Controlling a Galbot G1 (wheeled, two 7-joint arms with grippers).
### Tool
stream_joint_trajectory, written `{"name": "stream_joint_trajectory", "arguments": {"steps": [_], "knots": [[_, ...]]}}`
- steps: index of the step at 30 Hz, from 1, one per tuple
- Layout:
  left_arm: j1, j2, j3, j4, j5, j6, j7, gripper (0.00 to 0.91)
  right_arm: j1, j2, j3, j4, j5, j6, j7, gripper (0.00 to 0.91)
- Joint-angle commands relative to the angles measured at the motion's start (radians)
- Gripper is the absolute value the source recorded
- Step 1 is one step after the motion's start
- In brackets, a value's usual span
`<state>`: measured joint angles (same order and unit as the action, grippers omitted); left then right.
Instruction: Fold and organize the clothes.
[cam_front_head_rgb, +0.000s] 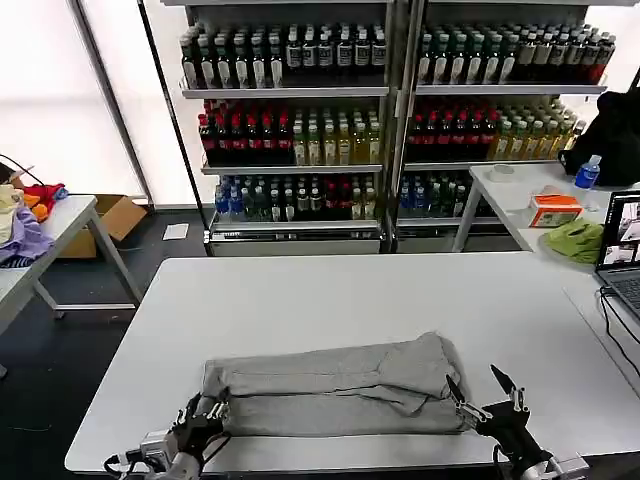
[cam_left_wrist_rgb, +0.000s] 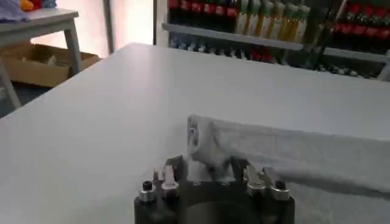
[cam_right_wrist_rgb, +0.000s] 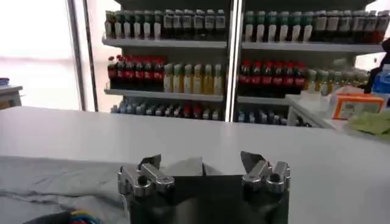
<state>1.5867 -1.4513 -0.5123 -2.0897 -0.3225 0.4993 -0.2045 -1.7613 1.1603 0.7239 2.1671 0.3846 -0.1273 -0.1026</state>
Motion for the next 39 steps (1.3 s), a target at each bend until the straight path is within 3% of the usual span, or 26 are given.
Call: {"name": "stream_joint_trajectory", "arguments": {"steps": [1, 10, 16, 21, 27, 30, 34, 39], "knots": [[0.002, -0.053, 0.028, 0.033, 0.033, -0.006, 0.005, 0.01, -0.007, 0.001, 0.001, 0.009, 0.011, -0.01, 0.009, 0.907], [-0.009, -0.039, -0.028, 0.0, -0.005, -0.039, 0.033, 0.01, 0.0, -0.004, 0.003, 0.012, 0.029, -0.018, 0.013, 0.907], [-0.02, 0.115, -0.266, -0.061, -0.138, -0.019, 0.063, 0.01, -0.004, -0.014, 0.014, 0.015, 0.049, -0.019, 0.012, 0.907], [-0.024, 0.29, -0.523, 0.01, -0.235, 0.014, 0.151, 0.0, 0.007, -0.009, 0.001, 0.016, 0.049, -0.022, 0.015, 0.907], [-0.025, 0.467, -0.632, 0.111, -0.32, 0.029, 0.196, 0.0, 0.0, -0.007, 0.002, 0.024, 0.05, -0.019, 0.016, 0.907], [-0.028, 0.5, -0.606, 0.06, -0.405, 0.055, 0.181, 0.0, -0.011, -0.006, 0.012, 0.03, 0.051, -0.014, 0.017, 0.907], [-0.045, 0.489, -0.479, -0.086, -0.496, 0.07, 0.137, 0.01, -0.025, 0.0, 0.016, 0.039, 0.055, -0.014, 0.016, 0.907], [-0.107, 0.459, -0.151, -0.189, -0.552, 0.048, 0.086, 0.01, -0.032, 0.004, 0.014, 0.041, 0.049, -0.014, 0.016, 0.907]]}}
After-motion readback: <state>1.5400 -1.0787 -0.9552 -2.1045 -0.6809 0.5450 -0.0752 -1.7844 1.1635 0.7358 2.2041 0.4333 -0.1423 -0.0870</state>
